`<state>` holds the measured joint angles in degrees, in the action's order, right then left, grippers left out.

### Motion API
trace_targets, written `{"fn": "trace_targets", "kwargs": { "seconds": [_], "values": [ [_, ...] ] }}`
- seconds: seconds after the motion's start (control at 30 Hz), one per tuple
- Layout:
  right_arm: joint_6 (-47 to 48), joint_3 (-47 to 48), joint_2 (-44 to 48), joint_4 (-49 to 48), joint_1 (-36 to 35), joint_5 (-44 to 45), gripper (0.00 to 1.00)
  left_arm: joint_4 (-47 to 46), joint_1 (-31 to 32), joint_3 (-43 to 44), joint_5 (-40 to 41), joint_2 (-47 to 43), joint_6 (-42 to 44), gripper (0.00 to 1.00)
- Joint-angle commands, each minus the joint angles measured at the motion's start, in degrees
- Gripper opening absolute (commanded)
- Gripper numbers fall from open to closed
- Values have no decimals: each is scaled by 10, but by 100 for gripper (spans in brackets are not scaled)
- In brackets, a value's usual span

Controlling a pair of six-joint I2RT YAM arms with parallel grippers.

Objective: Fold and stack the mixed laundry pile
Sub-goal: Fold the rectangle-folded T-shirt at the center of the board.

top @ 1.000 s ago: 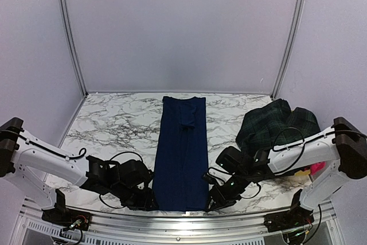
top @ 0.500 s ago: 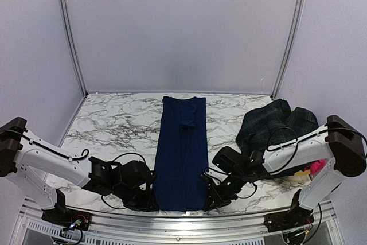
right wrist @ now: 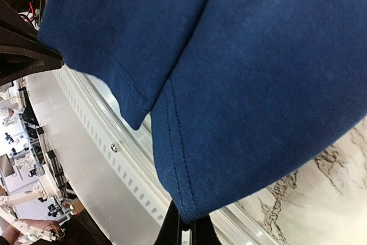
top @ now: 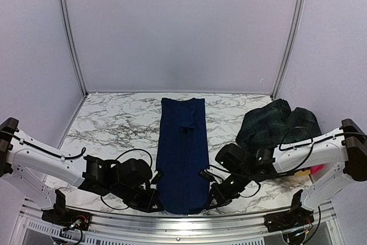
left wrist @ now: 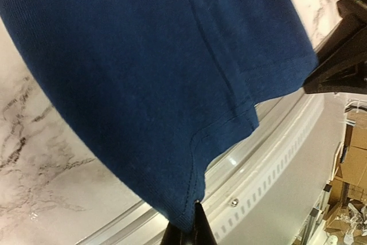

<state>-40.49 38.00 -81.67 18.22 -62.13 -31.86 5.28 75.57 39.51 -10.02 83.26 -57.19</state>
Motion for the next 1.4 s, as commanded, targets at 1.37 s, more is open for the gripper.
{"fn": "trace_targets", "kwargs": {
  "seconds": [1.37],
  "values": [
    [244,516,-357,100,330,112,0,128,-413,502,-54,357,307,0]
  ]
}}
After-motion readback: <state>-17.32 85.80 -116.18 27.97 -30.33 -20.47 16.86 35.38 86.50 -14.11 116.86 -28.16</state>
